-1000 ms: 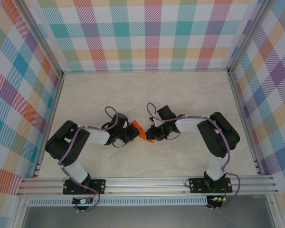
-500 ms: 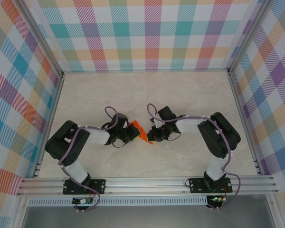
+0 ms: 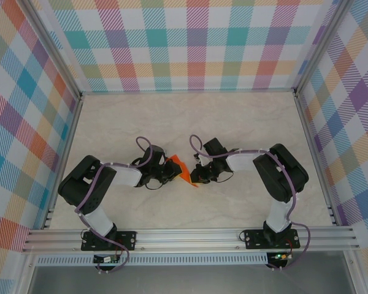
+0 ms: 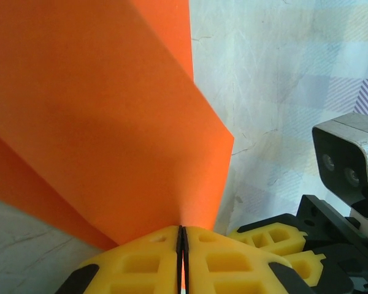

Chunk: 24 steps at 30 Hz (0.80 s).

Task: Fold a paper plane with a square sheet of paper (pick it up from the middle)
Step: Fold the wing for the fifth time at the center of the table.

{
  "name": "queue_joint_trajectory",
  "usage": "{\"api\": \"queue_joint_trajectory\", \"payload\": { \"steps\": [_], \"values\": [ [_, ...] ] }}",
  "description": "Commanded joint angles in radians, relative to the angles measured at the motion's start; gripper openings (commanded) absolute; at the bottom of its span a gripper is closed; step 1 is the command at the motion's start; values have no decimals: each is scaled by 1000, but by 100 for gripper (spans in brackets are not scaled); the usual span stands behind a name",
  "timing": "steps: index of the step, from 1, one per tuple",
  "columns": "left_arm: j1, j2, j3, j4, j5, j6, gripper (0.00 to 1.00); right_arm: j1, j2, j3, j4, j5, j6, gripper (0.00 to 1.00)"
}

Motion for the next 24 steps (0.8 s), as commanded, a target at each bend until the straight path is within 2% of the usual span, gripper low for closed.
{"api": "queue_joint_trajectory", "payload": {
  "steps": [1, 7, 14, 20, 24],
  "values": [
    [-15, 2, -2, 32, 19, 13, 11, -1, 31, -14, -28, 17, -10, 11],
    [-16, 7, -3, 30, 18, 9, 11, -1, 34, -7, -44, 24, -17, 12],
    [-17, 4, -3, -68, -42, 7, 10, -1, 20, 1, -52, 31, -19, 16],
    [-17, -13, -6, -99, -63, 4, 10, -1, -30, 7, -60, 43, -11, 20],
    [-17, -11, -2, -107, -68, 9, 10, -1, -104, -8, -48, 75, 18, 26]
  ]
}}
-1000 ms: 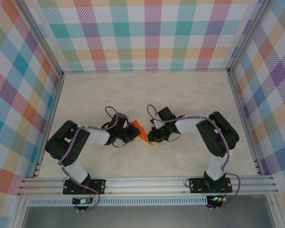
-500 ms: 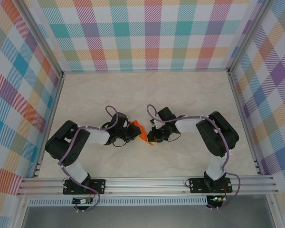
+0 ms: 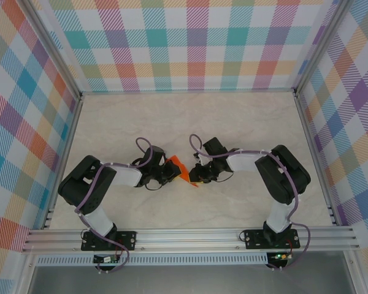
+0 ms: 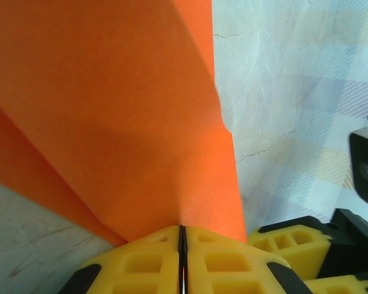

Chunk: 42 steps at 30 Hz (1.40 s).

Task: Fold a paper plane with a square sheet of paper (pick it up from the middle)
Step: Fold the wing for the fifth time at the center of the table.

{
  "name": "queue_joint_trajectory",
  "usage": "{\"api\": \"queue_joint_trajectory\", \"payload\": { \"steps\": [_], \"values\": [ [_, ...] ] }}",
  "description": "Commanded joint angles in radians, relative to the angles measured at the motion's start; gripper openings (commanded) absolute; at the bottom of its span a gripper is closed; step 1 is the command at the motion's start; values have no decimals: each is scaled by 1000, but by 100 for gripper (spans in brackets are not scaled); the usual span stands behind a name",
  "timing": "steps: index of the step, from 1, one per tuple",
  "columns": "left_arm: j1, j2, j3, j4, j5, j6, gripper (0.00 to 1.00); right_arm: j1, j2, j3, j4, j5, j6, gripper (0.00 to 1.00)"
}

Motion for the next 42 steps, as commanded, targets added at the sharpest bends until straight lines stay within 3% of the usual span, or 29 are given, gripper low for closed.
{"api": "queue_joint_trajectory", "payload": {
  "steps": [1, 6, 14, 18, 26, 42],
  "values": [
    [-12, -5, 0, -70, -35, 9, 10, -2, -84, -14, -33, 67, 10, 28],
    [-13, 7, 4, -67, -33, 9, 10, 8, -156, -26, -65, 148, -4, 32],
    [-13, 8, 9, -91, -44, 9, 9, 71, -99, 32, -89, 104, -26, 9],
    [-12, 8, 12, -108, -53, 9, 9, 90, -49, 62, -98, 80, -32, 4],
    [-13, 8, 16, -139, -73, 7, 8, 93, 11, 82, -146, 143, -45, 2],
    [-13, 12, 24, -187, -102, 13, 7, 84, 3, 72, -164, 151, -71, 1]
  ]
}}
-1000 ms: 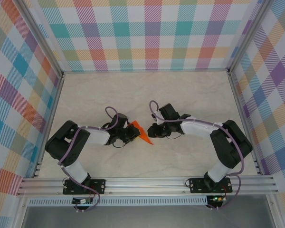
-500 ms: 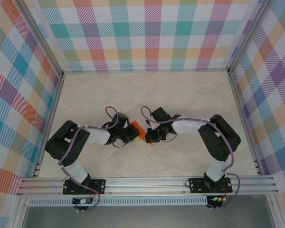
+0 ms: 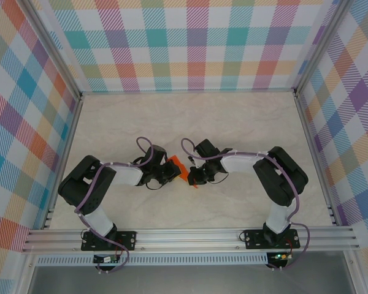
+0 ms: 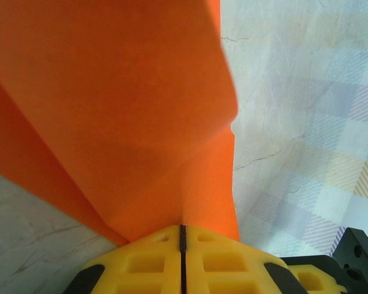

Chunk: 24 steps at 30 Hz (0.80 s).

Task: Fold a paper plane with a square sheet of paper (pick it up from the middle)
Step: Fold the wing for the fifth time at the center of the table.

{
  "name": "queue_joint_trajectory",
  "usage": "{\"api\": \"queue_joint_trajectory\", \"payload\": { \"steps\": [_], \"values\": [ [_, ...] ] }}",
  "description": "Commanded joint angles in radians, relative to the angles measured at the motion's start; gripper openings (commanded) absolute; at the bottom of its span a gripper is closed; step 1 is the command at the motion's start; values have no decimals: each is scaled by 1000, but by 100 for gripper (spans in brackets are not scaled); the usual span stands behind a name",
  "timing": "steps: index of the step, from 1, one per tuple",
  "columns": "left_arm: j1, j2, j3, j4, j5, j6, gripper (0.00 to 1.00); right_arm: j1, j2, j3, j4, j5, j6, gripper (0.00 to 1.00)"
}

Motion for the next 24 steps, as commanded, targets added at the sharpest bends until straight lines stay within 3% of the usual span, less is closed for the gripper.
{"api": "queue_joint_trajectory", "payload": {
  "steps": [1, 17, 24],
  "values": [
    [-6, 13, -6, -116, -73, 13, 7, -5, -24, 12, -65, 9, -36, 2],
    [-6, 22, 0, -133, -82, 19, 7, -36, -3, -107, -14, -30, -63, 0],
    [-6, 18, -2, -134, -84, 18, 7, -55, -109, -158, 59, -119, -90, 2]
  ]
}}
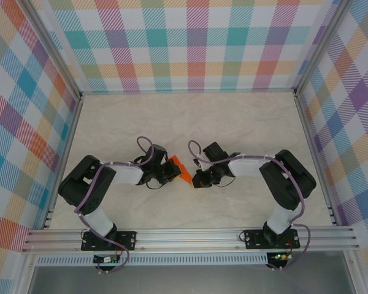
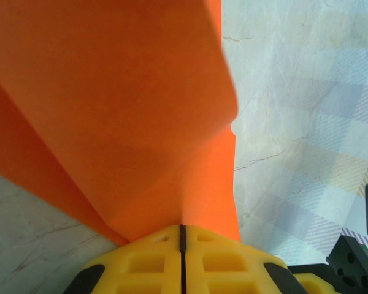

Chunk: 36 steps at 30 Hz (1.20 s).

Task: Fold a paper plane with a square sheet of paper (pick it up from the middle)
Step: Fold the wing for the fifth time at the center of the table.

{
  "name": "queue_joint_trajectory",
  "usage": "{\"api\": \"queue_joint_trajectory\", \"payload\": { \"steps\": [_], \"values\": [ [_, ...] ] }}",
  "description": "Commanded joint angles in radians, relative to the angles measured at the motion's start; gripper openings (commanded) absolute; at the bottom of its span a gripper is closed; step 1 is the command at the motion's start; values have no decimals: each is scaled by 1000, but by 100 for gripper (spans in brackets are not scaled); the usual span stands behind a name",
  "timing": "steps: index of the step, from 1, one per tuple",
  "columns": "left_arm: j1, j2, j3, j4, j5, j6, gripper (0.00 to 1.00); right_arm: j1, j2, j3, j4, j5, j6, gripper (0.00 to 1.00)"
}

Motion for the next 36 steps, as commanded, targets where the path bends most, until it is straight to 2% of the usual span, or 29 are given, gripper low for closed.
{"api": "queue_joint_trajectory", "payload": {
  "steps": [1, 9, 17, 22, 31, 36],
  "values": [
    [-6, 18, -14, -107, -80, 18, 7, -12, -21, -31, -18, -36, -37, 2],
    [-6, 23, -12, -105, -78, 19, 7, -30, 8, -107, 28, -25, -11, 1],
    [-6, 23, -11, -104, -72, 26, 7, -32, -86, 7, -2, -56, 2, 3],
    [-6, 23, -10, -93, -64, 28, 7, -29, -10, 70, 36, -111, 47, 4],
    [-6, 25, -4, -92, -53, 36, 7, -15, 128, 161, -17, -86, 55, 4],
    [-6, 26, -1, -101, -56, 40, 7, -3, 148, 169, -60, -46, 44, 4]
  ]
}}
